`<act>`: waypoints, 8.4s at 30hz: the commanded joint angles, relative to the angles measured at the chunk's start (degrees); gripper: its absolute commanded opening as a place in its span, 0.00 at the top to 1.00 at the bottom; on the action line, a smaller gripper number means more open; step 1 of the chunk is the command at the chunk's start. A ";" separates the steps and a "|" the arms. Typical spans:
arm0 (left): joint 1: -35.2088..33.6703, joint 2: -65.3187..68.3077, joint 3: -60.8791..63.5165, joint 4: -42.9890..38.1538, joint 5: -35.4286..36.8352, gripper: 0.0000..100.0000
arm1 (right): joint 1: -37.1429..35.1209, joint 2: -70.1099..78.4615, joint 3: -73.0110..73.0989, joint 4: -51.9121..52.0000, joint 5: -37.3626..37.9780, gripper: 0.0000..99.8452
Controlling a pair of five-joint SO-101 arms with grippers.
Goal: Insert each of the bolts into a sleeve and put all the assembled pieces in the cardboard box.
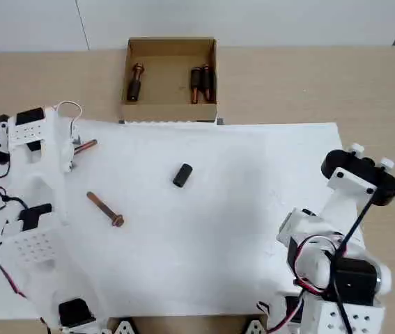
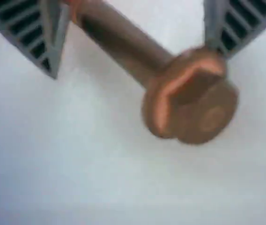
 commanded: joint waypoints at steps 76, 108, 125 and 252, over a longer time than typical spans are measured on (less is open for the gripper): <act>25.14 -14.15 -79.87 27.96 -56.35 0.99 | -9.19 -0.31 -9.67 -7.87 12.13 1.00; 28.13 -77.71 4.70 17.76 -60.04 0.99 | -23.96 -0.31 -2.64 -18.33 14.51 1.00; 28.13 -113.76 61.14 -16.97 -46.95 0.99 | -40.48 -0.31 15.12 -40.66 19.60 1.00; 52.04 -139.08 102.46 -32.53 -35.16 0.99 | -44.09 -35.65 55.82 -71.69 45.10 1.00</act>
